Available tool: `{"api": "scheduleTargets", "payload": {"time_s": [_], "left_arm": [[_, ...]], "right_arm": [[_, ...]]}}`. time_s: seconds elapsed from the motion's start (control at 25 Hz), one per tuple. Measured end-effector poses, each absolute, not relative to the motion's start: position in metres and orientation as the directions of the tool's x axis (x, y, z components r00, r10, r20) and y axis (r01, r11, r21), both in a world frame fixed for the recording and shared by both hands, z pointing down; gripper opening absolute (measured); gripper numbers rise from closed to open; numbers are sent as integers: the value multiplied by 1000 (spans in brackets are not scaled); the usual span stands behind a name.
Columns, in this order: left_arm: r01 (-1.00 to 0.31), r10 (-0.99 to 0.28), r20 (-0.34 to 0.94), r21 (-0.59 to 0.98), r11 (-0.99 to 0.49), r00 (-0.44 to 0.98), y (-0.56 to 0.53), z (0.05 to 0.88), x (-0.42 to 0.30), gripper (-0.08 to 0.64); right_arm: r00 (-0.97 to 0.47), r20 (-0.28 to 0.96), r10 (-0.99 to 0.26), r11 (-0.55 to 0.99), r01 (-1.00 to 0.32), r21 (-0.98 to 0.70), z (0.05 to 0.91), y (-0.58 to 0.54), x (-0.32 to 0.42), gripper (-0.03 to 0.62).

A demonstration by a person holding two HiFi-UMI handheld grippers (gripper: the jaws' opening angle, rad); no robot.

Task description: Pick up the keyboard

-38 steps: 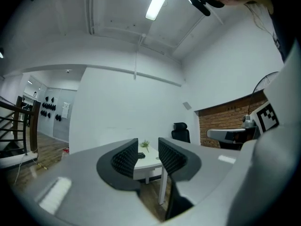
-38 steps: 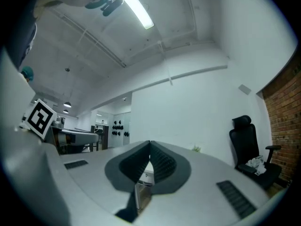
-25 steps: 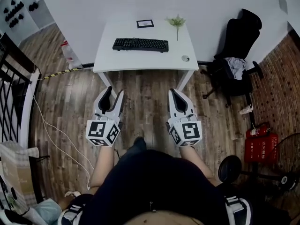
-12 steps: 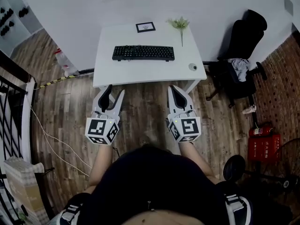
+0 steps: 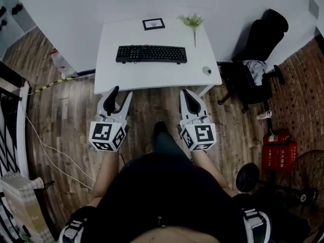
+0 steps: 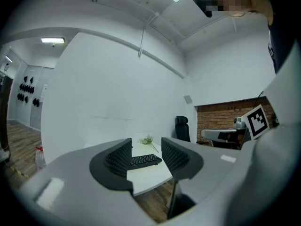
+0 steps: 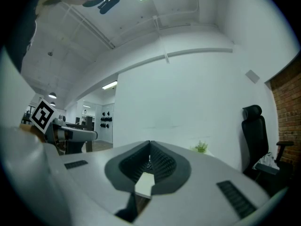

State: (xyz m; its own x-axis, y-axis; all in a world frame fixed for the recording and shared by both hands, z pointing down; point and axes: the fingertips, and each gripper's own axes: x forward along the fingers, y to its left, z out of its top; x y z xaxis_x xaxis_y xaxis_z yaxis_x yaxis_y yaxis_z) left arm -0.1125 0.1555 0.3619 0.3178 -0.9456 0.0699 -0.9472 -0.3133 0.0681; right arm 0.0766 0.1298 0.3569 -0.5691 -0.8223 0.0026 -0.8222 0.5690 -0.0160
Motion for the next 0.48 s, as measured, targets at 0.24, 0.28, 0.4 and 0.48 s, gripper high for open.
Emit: {"api": "scheduleTargets", "payload": {"time_s": [0.24,0.28,0.4,0.48], "left_arm": [[-953,-953,41,66,-296,299,115,356,-122,184],[-954,-954,42,68,-292,296,107,357,-124,184],[-957,-957,52,73,-281,285,81,362,-130,184],[-958,-958,56,77,-275,280,61,364,-135,184]], "right_arm": [[-560,-21,-828,560,-829,4,353,91,74,12],[-559,-18,-829,559,-829,1,355,84,73,12],[-557,-9,-830,557,-830,0,361,58,72,12],[-553,-7,-833,553,-833,-2,363,37,71,12]]}}
